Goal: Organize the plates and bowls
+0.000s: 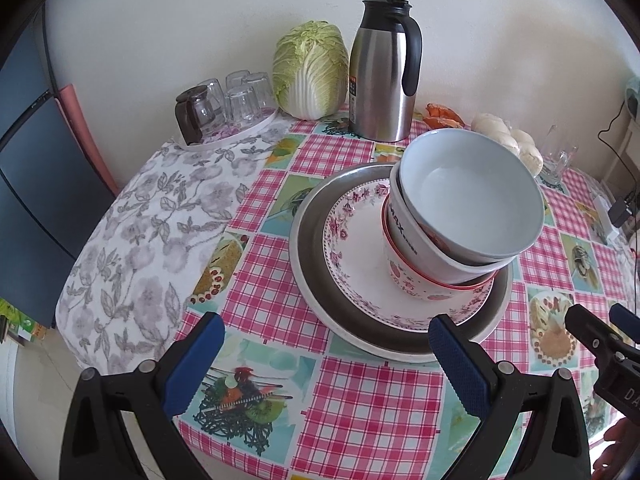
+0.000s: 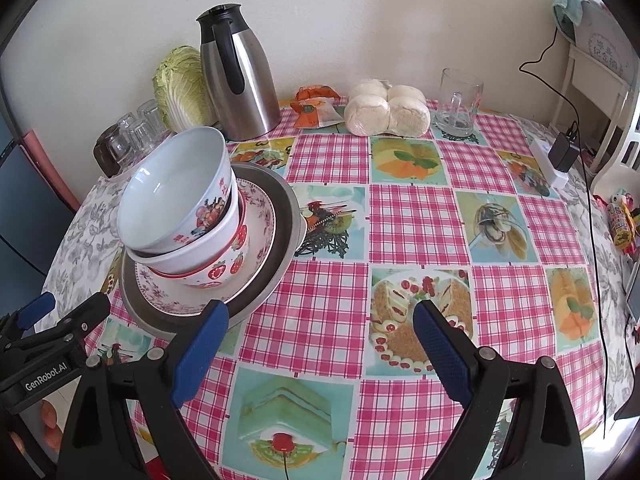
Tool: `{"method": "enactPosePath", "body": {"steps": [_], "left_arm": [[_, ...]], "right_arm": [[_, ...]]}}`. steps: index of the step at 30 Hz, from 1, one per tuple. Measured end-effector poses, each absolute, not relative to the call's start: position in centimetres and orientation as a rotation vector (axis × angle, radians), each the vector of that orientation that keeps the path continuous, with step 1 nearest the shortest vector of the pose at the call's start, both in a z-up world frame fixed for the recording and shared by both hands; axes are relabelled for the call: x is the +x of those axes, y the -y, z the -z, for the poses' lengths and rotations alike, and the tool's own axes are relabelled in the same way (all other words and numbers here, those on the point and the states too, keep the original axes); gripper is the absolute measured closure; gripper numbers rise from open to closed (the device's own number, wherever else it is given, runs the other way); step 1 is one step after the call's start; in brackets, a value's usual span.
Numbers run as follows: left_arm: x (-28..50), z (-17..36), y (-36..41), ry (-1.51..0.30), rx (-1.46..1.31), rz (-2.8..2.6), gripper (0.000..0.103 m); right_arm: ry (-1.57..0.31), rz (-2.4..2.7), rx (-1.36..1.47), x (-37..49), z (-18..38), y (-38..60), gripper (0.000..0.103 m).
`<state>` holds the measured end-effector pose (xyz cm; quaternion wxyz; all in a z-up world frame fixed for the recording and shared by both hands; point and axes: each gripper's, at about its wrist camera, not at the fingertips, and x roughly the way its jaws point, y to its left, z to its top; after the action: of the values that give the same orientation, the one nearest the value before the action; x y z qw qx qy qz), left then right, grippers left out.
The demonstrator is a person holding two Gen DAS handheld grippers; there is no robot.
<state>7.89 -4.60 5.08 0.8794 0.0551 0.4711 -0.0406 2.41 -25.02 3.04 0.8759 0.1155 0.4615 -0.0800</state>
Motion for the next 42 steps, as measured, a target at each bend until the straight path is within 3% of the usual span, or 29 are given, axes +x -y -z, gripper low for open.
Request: {"method": "enactPosePath", "body": {"steps": [42], "left_arm": [[8.08, -4.64, 4.62, -1.018, 0.112, 0.097, 0.000]], "right_arm": [[-0.993, 0.164, 0.226, 2.56, -2.55, 24.88, 0.009]]}}
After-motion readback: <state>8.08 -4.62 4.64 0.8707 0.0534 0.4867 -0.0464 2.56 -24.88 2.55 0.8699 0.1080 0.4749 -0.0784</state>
